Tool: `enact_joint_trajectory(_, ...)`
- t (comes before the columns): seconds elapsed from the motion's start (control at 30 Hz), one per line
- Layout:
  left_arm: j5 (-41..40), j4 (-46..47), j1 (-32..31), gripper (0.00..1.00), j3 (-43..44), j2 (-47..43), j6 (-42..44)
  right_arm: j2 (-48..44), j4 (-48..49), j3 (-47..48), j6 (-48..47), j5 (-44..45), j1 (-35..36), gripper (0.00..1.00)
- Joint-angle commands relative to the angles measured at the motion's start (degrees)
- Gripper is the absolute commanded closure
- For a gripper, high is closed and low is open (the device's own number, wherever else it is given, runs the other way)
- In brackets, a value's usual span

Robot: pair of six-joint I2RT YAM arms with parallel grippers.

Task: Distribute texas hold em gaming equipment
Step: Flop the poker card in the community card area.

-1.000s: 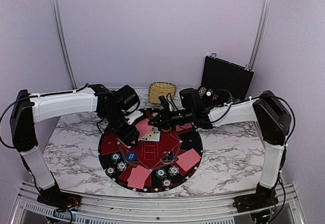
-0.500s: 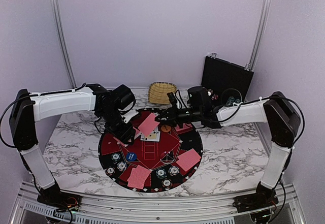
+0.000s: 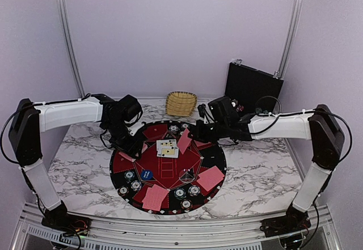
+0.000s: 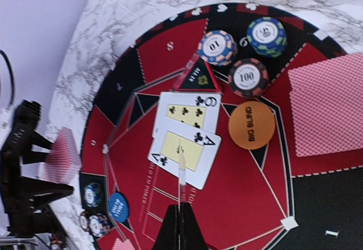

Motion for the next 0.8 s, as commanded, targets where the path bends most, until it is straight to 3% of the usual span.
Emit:
enact_joint_trajectory(0.0,-0.38,0.17,0.64,0.63,-0.33,-2.18,-0.58,2.78,-12.93,7.35,-5.15,18.44,5.39,1.00)
enact_joint_trajectory(0.33,-0.29,0.30,1.09,0.63,-0.95,-2.93,-0.39,9.32,-22.51,16.65,-6.86,36.03,12.07,1.00)
enact_joint_trajectory(0.77,-0.13,0.34,1.45,0.63,-1.52,-3.52,-0.24,15.34,-26.48,23.29,-7.43,40.32,16.37,1.00)
